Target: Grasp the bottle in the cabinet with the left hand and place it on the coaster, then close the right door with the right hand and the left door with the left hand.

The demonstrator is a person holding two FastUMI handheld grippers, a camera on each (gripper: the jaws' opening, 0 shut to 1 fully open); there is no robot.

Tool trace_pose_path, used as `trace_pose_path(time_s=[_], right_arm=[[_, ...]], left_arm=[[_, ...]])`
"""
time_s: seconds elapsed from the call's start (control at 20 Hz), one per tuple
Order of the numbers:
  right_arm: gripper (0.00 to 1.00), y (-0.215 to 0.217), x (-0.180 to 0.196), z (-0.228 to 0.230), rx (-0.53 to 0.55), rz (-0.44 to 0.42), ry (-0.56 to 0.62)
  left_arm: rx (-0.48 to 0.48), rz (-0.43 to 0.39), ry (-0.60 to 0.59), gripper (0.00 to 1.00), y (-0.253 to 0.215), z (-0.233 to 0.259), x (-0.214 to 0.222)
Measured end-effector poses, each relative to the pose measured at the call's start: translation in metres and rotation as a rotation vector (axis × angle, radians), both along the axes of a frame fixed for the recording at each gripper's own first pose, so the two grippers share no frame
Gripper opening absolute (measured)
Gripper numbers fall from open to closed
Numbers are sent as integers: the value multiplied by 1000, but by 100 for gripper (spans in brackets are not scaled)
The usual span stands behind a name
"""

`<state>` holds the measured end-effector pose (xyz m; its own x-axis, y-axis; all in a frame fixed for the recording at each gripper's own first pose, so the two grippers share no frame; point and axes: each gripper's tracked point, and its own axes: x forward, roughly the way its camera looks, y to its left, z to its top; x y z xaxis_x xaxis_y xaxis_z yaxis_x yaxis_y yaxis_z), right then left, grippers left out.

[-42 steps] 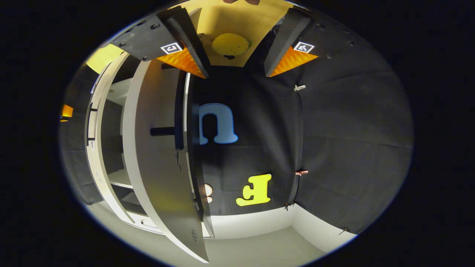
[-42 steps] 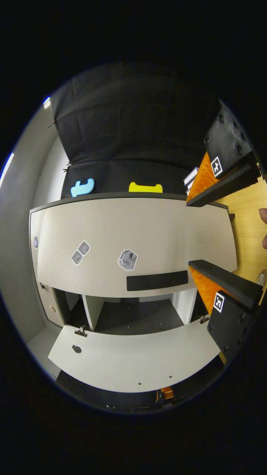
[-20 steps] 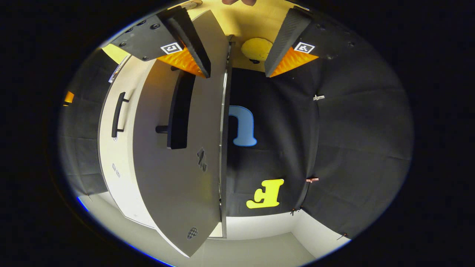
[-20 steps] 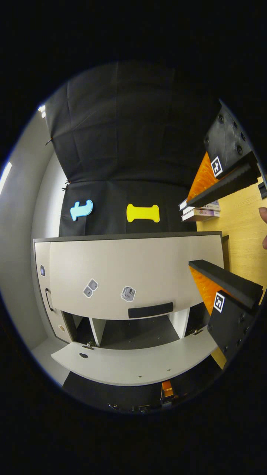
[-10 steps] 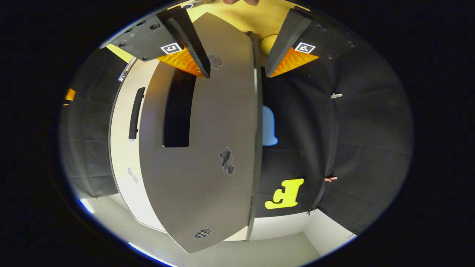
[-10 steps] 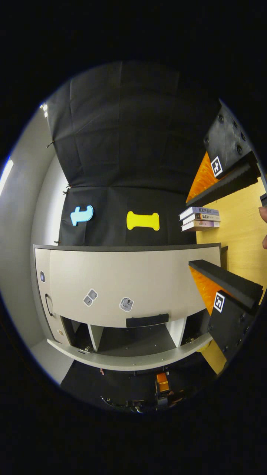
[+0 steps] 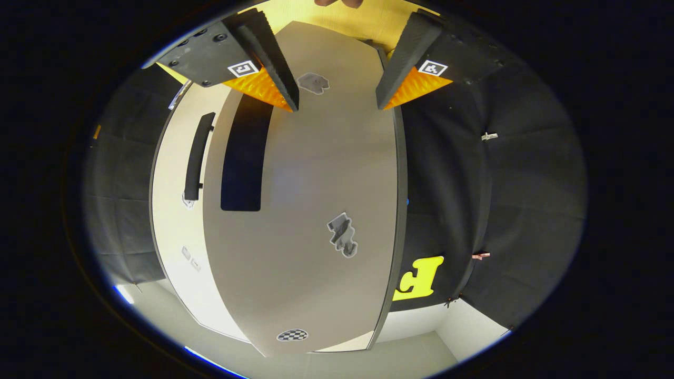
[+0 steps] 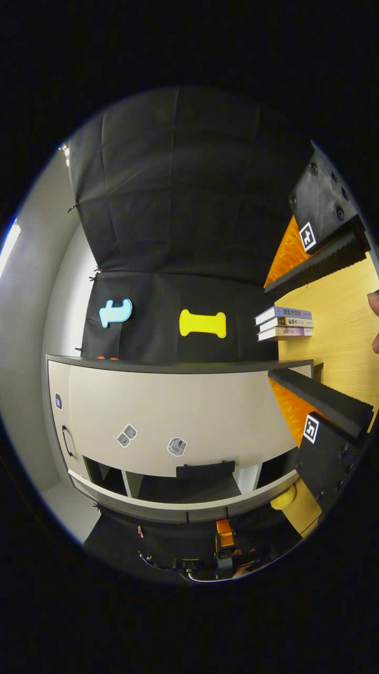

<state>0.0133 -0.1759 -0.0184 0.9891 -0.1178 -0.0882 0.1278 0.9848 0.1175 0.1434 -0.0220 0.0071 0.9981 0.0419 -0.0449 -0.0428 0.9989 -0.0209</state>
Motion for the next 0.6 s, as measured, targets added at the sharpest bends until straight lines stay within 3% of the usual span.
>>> trace_pose_path(time_s=[0.6], right_arm=[[96,7,5,0,2,29,-1]], left_arm=[[18,-6,-1,94,-18,2,21]])
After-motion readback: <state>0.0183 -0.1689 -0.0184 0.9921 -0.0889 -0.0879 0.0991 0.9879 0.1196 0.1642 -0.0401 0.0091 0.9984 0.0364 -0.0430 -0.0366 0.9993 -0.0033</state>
